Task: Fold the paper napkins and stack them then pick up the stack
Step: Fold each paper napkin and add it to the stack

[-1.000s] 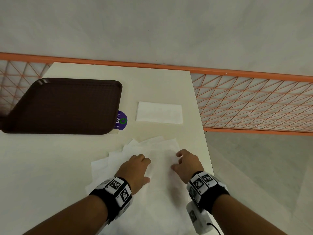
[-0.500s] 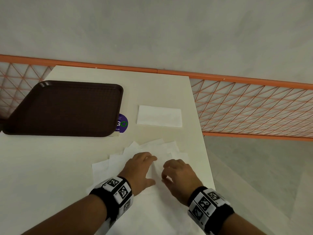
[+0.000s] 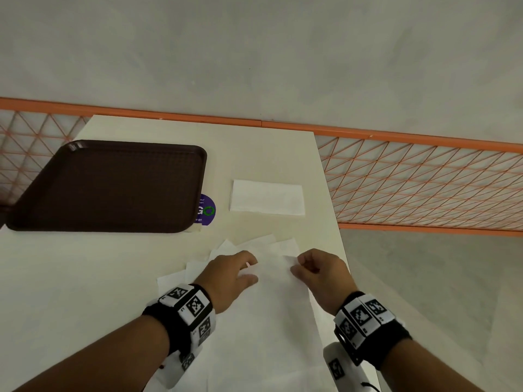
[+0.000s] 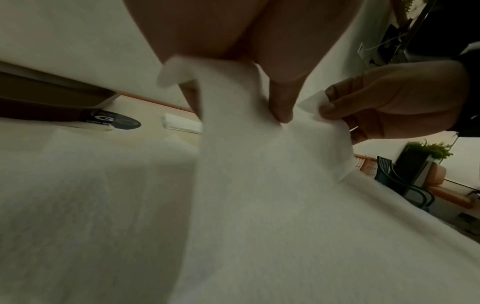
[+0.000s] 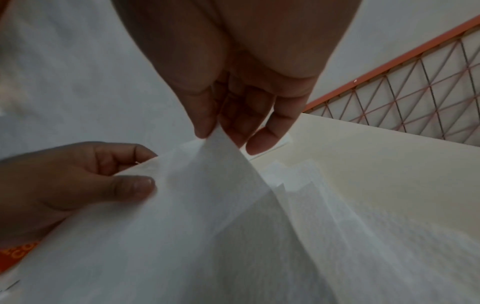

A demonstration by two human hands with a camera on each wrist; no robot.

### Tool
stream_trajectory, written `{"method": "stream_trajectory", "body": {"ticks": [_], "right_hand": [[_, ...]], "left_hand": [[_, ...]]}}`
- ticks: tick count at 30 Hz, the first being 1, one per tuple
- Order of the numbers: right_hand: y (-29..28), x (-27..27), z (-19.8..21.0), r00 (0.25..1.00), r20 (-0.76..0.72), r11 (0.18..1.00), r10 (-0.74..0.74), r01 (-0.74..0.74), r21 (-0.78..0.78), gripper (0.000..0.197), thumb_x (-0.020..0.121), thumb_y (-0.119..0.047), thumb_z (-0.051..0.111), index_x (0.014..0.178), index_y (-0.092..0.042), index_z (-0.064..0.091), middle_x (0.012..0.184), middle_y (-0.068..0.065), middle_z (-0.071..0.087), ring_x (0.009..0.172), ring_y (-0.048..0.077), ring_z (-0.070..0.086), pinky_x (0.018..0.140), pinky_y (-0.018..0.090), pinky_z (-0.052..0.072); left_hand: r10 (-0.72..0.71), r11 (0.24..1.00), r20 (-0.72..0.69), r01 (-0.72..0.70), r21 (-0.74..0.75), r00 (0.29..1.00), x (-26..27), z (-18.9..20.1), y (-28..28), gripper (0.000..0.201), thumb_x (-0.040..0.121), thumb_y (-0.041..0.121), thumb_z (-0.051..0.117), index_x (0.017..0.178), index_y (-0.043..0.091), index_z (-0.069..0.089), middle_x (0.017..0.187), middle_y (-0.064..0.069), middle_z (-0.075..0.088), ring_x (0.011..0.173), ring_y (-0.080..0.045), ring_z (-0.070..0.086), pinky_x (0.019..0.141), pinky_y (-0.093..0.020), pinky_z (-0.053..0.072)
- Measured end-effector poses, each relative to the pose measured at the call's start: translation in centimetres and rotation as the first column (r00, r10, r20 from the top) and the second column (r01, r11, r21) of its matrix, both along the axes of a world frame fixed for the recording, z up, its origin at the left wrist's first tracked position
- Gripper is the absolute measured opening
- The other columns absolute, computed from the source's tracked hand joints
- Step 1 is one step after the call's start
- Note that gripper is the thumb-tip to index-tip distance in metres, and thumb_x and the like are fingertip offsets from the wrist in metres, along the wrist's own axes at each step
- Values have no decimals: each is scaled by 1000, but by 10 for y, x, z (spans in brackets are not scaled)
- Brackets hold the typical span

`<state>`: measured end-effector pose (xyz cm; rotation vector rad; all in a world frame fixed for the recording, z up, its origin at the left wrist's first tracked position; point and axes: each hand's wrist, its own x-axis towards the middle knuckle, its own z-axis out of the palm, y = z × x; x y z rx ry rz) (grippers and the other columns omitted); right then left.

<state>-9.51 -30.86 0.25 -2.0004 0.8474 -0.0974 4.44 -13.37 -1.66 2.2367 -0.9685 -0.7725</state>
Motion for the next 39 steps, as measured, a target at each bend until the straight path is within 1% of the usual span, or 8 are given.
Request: {"method": "stream_trajectory", "body": {"ticks": [4, 9, 16, 23, 27, 30, 35, 39], "right_hand": [[4, 5, -3, 1000, -29, 1000, -2, 1, -24, 13, 86, -26, 70, 74, -25, 63, 69, -7, 65, 59, 4, 55, 53, 9, 40], [3, 4, -10, 988, -108, 991, 106, -96, 98, 19, 83, -39, 71, 94, -25, 64, 82, -11, 68, 73, 3, 63, 62, 15, 46], [-6, -4, -28, 986, -137, 956, 96, -53, 288, 26, 82, -10, 70, 92, 12, 60, 78, 15, 63, 68, 20, 60, 63, 32, 54], [0, 0, -35, 990, -132, 993, 55, -41, 107, 6, 79, -12, 73, 80, -11, 68, 84, 18, 69, 67, 17, 57, 68, 33, 49], [1, -3, -37, 994, -94, 998, 63, -61, 25, 24, 78, -6, 75, 70, -25, 64, 77, -3, 70, 73, 10, 63, 69, 18, 48], [0, -8, -42, 973, -173, 985, 155, -165, -45, 40, 75, 5, 71, 70, -33, 61, 84, -6, 69, 81, 13, 66, 75, 20, 54], [-1, -9, -37, 913, -287, 939, 288, -328, -101, 54, 80, 12, 45, 66, -40, 54, 98, -8, 67, 90, 13, 60, 80, 16, 46], [-1, -10, -26, 808, -398, 846, 436, -518, -125, 54, 78, 11, 38, 68, -41, 49, 126, -14, 59, 120, 7, 51, 97, 9, 32]], "left_hand": [[-5, 1000, 25, 4, 23, 1000, 2, -3, 1, 17, 90, 40, 61, 92, 23, 62, 85, 3, 68, 82, -15, 63, 76, -31, 52], [45, 997, -70, -50, -59, 996, 8, -2, 2, 11, 89, 36, 64, 81, 28, 65, 81, 5, 69, 81, -13, 64, 79, -29, 51], [81, 989, -52, -87, -119, 995, 26, 11, 3, 12, 88, 30, 66, 93, 20, 71, 90, 8, 70, 89, -11, 64, 85, -26, 49], [-151, 977, 237, 181, -114, 960, 19, 23, 10, 25, 93, 34, 53, 105, 21, 70, 102, 7, 68, 96, -12, 61, 88, -32, 48], [-310, 941, 262, 334, -50, 914, 0, 19, 18, 50, 89, 51, 33, 107, 23, 70, 105, 9, 68, 99, -11, 58, 88, -31, 48], [-416, 909, 159, 408, 83, 895, -16, 16, 21, 37, 93, 48, 46, 115, 25, 67, 113, 10, 65, 106, -9, 56, 95, -28, 43], [-358, 923, 52, 345, 169, 932, -21, 12, 24, 47, 86, 63, 51, 114, 29, 64, 113, 14, 63, 105, -5, 54, 94, -27, 44], [-280, 939, 199, 225, 261, 939, -4, -1, 18, 37, 98, 45, 41, 123, 23, 57, 126, 8, 53, 119, -13, 45, 101, -30, 37]]}}
